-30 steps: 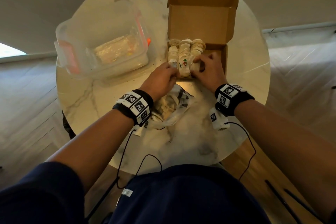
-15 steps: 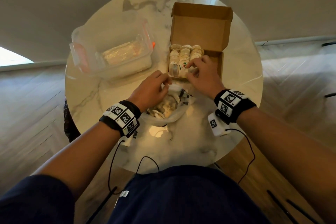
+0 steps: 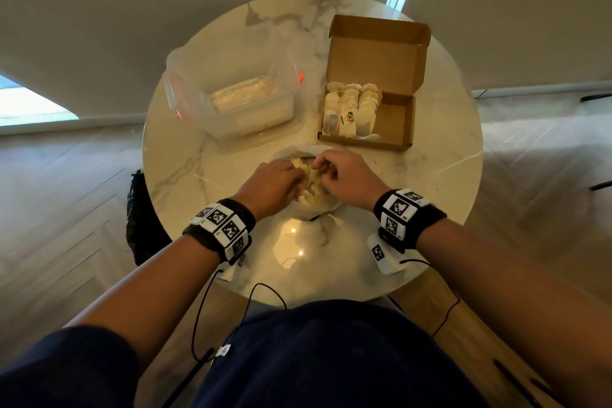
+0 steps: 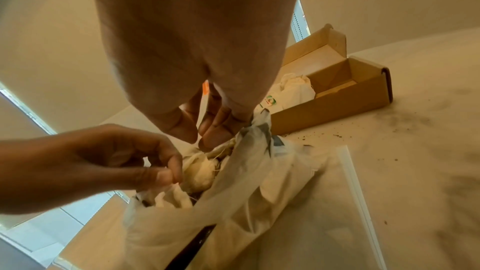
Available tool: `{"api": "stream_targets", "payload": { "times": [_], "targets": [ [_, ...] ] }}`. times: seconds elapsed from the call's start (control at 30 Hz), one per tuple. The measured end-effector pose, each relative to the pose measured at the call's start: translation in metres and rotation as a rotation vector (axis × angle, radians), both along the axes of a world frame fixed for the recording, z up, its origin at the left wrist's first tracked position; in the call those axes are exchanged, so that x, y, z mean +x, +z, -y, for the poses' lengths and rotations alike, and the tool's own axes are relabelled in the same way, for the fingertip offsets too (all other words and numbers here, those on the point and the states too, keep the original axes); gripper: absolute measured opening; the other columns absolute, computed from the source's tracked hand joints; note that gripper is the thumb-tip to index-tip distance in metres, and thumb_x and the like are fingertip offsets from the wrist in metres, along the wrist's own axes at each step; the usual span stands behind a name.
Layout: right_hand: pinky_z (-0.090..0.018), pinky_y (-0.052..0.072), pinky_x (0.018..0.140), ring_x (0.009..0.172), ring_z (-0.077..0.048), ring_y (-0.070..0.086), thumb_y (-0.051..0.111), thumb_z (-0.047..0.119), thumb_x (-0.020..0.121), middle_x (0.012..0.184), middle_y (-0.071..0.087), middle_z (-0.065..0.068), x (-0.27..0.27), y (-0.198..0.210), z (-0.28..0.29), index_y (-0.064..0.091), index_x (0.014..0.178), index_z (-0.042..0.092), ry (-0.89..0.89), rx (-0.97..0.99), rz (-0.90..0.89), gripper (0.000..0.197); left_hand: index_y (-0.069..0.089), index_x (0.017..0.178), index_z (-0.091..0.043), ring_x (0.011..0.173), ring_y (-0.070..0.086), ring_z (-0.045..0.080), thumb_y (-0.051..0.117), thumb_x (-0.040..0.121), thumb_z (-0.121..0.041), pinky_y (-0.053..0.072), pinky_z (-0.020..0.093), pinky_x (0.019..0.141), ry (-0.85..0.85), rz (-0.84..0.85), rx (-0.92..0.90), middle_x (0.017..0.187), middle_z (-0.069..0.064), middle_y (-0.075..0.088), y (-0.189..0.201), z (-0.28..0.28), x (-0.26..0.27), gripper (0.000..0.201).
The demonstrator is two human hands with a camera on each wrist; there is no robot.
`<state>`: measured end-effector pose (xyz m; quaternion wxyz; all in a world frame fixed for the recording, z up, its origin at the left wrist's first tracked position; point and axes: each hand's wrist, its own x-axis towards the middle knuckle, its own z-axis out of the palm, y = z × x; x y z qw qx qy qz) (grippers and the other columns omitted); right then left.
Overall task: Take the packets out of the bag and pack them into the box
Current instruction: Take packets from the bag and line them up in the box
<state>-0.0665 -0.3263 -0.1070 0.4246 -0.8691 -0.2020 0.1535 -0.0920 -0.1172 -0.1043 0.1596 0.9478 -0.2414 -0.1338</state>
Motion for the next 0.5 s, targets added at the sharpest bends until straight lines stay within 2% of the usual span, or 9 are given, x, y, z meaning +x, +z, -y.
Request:
{"api": "stream_targets", "payload": {
  "times": [0.13, 0.27, 0.4, 0.5],
  "targets": [
    [-0.029, 0.052, 0.083, 0.091, -0.019, 0.061, 0.063, 0.005, 0.082, 0.102, 0.064, -0.008, -0.009, -0.003, -0.002, 0.068, 0.109, 0.008, 0.043, -0.069, -0.030, 0.027, 0.064, 0.107, -0.025, 0.100, 0.056, 0.021, 0.054, 0.093, -0.025, 0.042, 0.035, 0.076, -0.025, -0.054, 0.054, 0.102, -0.002, 0.064, 0.003, 0.002, 0.001, 0.017],
    [-0.028, 0.051, 0.086, 0.094, -0.019, 0.061, 0.058, 0.004, 0.083, 0.104, 0.065, -0.009, -0.013, -0.001, -0.002, 0.067, 0.111, 0.008, 0.019, -0.095, -0.053, 0.029, 0.065, 0.115, -0.027, 0.110, 0.053, 0.022, 0.057, 0.093, -0.037, 0.038, 0.036, 0.083, -0.042, -0.074, 0.139, 0.109, -0.003, 0.064, -0.005, 0.001, -0.002, 0.025],
    [-0.017, 0.049, 0.080, 0.092, -0.015, 0.062, 0.065, 0.007, 0.084, 0.107, 0.066, -0.005, -0.015, 0.003, -0.002, 0.066, 0.115, 0.008, 0.027, -0.122, -0.130, 0.031, 0.066, 0.108, -0.026, 0.101, 0.057, 0.022, 0.053, 0.096, -0.032, 0.035, 0.033, 0.074, -0.009, -0.034, 0.078, 0.102, -0.002, 0.064, -0.005, 0.000, -0.002, 0.019],
    [-0.027, 0.054, 0.079, 0.087, -0.016, 0.065, 0.070, 0.015, 0.085, 0.099, 0.069, -0.004, -0.017, 0.005, -0.003, 0.067, 0.110, 0.010, 0.057, -0.145, -0.148, 0.026, 0.067, 0.109, -0.022, 0.095, 0.060, 0.021, 0.053, 0.097, -0.028, 0.041, 0.035, 0.075, 0.008, -0.033, -0.001, 0.100, -0.001, 0.067, 0.004, -0.001, 0.000, 0.019]
  ]
}}
